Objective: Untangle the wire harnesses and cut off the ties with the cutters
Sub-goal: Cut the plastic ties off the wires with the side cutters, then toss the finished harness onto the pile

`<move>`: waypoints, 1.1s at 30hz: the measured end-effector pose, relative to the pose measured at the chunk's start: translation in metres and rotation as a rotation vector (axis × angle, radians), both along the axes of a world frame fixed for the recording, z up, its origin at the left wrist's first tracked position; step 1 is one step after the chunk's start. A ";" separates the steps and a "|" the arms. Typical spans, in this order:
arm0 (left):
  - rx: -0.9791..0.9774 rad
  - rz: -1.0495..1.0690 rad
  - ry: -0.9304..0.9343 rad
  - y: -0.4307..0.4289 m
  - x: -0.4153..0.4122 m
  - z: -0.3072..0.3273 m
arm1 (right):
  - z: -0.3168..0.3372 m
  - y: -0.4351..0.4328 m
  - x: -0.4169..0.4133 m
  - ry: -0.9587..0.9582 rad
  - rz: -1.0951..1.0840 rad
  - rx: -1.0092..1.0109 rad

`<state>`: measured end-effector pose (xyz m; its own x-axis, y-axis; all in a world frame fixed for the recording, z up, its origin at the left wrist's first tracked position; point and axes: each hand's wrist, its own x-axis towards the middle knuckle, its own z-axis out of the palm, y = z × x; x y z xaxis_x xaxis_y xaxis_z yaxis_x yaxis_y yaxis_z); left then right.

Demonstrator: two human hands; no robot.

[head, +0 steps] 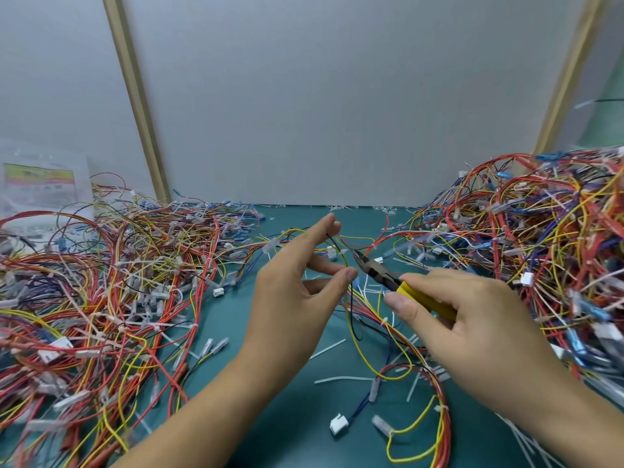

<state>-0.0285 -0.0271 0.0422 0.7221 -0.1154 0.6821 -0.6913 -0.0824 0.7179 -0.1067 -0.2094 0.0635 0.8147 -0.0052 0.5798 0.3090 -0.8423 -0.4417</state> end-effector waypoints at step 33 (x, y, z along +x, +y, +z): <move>1.299 0.241 -0.396 -0.017 0.021 0.098 | 0.049 -0.047 -0.062 0.559 0.179 1.623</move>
